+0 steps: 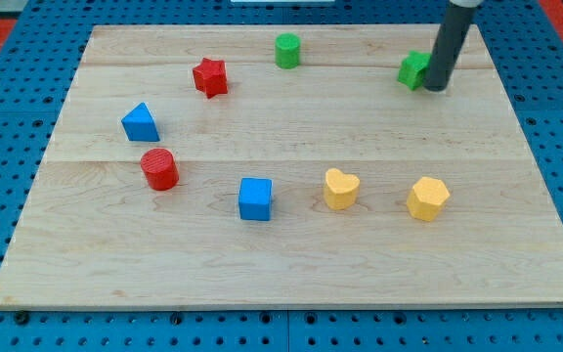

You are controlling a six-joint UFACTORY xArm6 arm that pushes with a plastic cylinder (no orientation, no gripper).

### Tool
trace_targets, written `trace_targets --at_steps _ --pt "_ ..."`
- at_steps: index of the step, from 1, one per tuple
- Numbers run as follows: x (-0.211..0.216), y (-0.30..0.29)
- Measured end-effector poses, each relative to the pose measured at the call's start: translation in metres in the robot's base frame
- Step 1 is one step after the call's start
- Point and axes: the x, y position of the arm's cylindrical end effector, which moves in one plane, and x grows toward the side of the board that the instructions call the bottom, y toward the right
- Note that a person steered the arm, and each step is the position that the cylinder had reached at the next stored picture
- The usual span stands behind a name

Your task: Move the blue cube to the center

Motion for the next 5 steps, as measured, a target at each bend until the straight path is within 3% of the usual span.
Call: trace_targets --at_steps 1,2,3,4,5 --pt "-0.017 -0.001" --pt "0.014 0.063" --pt "0.095 0.139" --pt "0.199 0.153" --pt "0.31 0.086"
